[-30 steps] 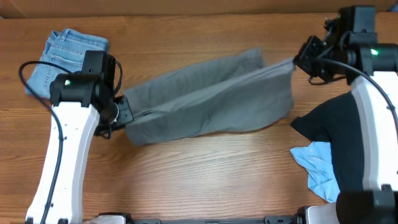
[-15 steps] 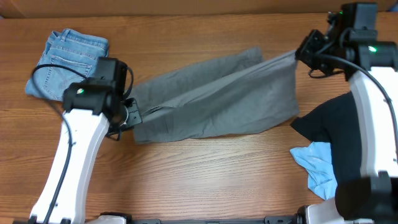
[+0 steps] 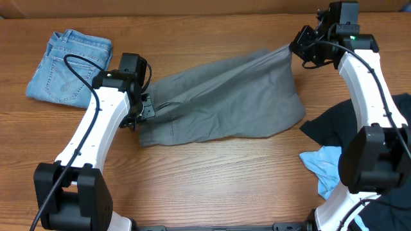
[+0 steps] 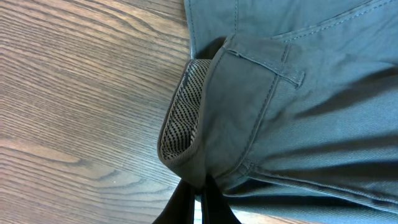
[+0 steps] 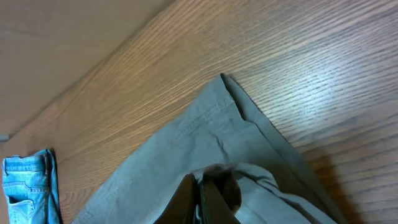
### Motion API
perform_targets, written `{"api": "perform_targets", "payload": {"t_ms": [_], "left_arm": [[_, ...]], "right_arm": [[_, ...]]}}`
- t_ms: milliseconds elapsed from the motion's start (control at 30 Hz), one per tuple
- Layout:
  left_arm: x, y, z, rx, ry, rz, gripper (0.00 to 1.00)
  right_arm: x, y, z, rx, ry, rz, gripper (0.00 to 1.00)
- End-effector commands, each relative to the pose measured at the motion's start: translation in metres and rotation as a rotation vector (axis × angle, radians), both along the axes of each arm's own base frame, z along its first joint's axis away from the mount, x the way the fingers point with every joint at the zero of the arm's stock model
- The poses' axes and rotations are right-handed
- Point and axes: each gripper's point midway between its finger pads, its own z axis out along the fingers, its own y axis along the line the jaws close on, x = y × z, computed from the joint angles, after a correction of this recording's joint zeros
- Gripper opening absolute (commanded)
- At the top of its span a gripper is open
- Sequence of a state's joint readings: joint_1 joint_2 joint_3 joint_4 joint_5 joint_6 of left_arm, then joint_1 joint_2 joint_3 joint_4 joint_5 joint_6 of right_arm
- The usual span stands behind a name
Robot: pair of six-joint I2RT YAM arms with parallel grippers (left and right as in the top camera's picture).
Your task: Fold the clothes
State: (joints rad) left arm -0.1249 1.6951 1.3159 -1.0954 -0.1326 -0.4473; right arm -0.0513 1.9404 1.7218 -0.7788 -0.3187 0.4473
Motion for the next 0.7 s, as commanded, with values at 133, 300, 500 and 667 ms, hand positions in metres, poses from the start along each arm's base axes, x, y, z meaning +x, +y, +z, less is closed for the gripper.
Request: {"api": "perform_targets", "payload": {"t_ms": [133, 300, 500, 667], "left_arm": [[-0.042, 0.038, 0.057, 0.165, 0.036, 0.065, 0.04], [-0.082, 0.029, 0.112, 0.074, -0.033, 0.047, 0.04], [-0.133, 0.012, 0.147, -0.064, -0.125, 0.023, 0.04], [-0.146, 0.011, 0.152, -0.082, -0.142, 0.02, 0.04]], "right_arm": [[-0.033, -0.034, 0.078, -0.101, -0.068, -0.071, 0.04], [-0.101, -0.041, 0.136, -0.166, -0.057, -0.119, 0.04], [-0.183, -0.06, 0.183, -0.253, -0.082, -0.259, 0.04], [-0.196, -0.061, 0.192, -0.245, -0.099, -0.29, 0.04]]}}
